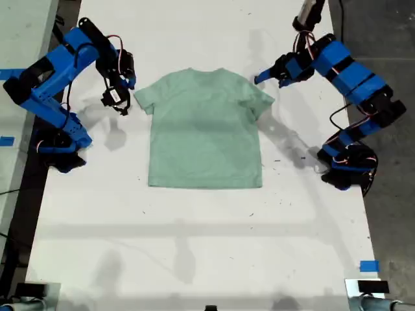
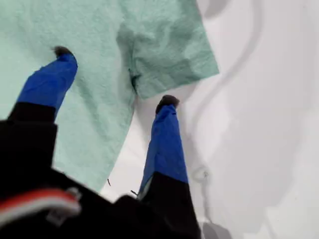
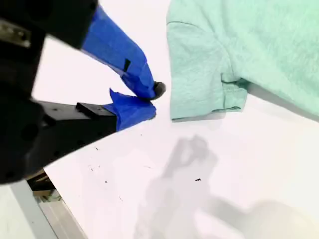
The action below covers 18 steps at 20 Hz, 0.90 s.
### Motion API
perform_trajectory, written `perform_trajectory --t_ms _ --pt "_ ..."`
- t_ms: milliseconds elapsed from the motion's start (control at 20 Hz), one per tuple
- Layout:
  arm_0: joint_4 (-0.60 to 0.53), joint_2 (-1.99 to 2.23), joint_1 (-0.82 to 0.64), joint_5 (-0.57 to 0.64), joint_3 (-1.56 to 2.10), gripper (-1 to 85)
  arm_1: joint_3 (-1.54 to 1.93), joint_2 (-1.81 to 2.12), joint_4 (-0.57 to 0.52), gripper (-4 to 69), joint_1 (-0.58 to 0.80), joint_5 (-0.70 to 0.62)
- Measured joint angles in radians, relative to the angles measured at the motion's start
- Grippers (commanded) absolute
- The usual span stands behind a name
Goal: Fold tshirt
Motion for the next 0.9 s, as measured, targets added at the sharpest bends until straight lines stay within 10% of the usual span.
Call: perform_trajectory --t_ms 550,750,900 --pt "0.000 -0.008 0.000 0.006 0.000 0.0 0.147 -0.331 -0.351 30.6 0.080 -0.110" --pt "0.000 -0.008 0.000 0.006 0.000 0.0 0.078 -0.459 -0.374 4.6 0.104 -0.123" --pt "0.000 -0.008 0.000 0.006 0.000 0.0 0.023 -0.499 -0.387 -1.2 0.101 -0.123"
